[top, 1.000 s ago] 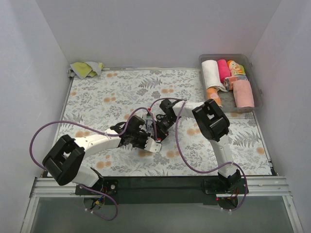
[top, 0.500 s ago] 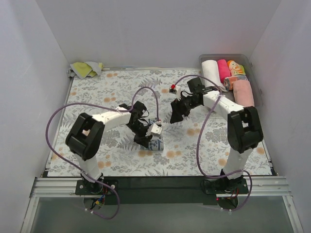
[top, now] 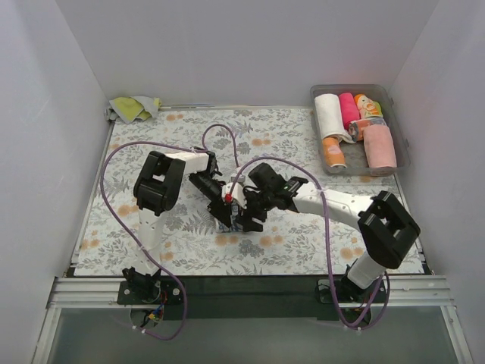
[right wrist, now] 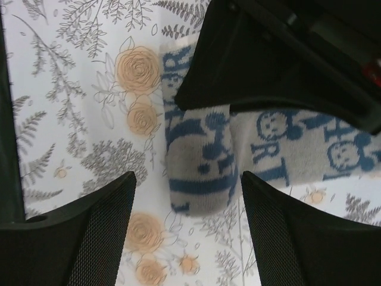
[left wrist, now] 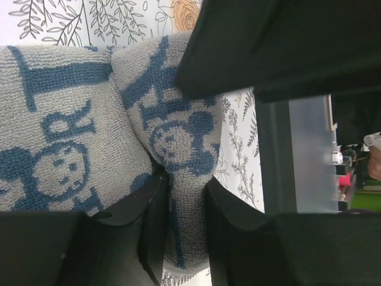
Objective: Roll the towels
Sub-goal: Roll the towel
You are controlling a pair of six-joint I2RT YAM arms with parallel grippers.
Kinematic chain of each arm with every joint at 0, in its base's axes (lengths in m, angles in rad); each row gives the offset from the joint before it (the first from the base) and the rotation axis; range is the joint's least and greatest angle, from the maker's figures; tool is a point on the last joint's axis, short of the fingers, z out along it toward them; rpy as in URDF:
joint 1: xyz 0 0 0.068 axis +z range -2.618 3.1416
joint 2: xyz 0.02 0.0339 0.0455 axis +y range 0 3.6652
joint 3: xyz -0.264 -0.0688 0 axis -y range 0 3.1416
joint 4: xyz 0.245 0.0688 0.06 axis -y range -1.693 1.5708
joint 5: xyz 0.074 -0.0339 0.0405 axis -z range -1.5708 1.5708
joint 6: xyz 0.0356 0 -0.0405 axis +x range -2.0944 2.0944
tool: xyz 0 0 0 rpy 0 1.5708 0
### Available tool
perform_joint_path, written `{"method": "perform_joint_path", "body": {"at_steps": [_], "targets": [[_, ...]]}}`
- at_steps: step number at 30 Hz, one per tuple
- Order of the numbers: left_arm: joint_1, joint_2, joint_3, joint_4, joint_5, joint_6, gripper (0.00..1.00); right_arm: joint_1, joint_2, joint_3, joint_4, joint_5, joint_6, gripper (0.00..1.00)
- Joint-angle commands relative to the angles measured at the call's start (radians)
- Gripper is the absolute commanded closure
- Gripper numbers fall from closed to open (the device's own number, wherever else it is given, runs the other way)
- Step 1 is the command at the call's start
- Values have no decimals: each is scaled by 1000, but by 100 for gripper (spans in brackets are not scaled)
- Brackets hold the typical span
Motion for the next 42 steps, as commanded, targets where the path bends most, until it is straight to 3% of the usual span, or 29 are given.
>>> {"method": "perform_joint_path", "body": {"at_steps": [1, 5, 8, 9, 12, 17, 18, 23, 26, 30, 32, 33, 34, 35, 37, 39, 40, 41, 42], "targets": [[3, 55, 7, 57, -166, 48, 75, 33, 49, -14, 149, 118, -92, 35], [11, 64, 22, 74, -162, 28, 69, 73, 95, -41, 202, 140, -164, 40], [22, 65, 34, 78, -154, 13, 65, 87, 126, -55, 203, 126, -193, 59], [23, 58, 34, 90, -160, 8, 63, 87, 141, -61, 202, 118, -195, 75], [39, 21, 21, 132, -160, -15, 56, 81, 153, -60, 159, 89, -194, 99], [130, -197, -57, 225, -163, -73, 25, 36, 162, 7, -10, -47, -146, 99], [152, -239, -94, 256, -165, -76, 4, 23, 172, 36, -60, -87, -123, 99], [298, -535, -217, 436, -247, -133, 2, -25, 240, 139, -191, -211, -22, 99], [321, -724, -295, 547, -297, -178, 2, -68, 345, 207, -251, -300, 38, 99], [319, -903, -347, 612, -228, -236, 2, -125, 453, 284, -311, -406, 82, 99], [319, -932, -386, 681, -240, -397, 2, -142, 501, 342, -343, -446, 84, 99], [319, -918, -384, 663, -214, -414, 2, -152, 556, 365, -385, -469, 79, 99], [321, -894, -372, 608, -168, -315, 2, -159, 582, 388, -409, -481, 70, 99], [312, -871, -349, 463, -121, -246, 2, -163, 634, 435, -430, -489, 61, 99], [225, -859, -373, 449, -204, -214, 2, -178, 681, 474, -473, -504, 58, 99], [154, -928, -492, 562, -277, -178, 2, -197, 730, 506, -489, -524, 70, 99], [72, -1021, -546, 630, -386, -169, 2, -203, 742, 512, -490, -532, 75, 99], [21, -1071, -600, 787, -446, -190, 2, -208, 764, 517, -492, -537, 76, 99], [-19, -1097, -684, 842, -497, -181, 2, -217, 771, 524, -493, -543, 79, 99]]}}
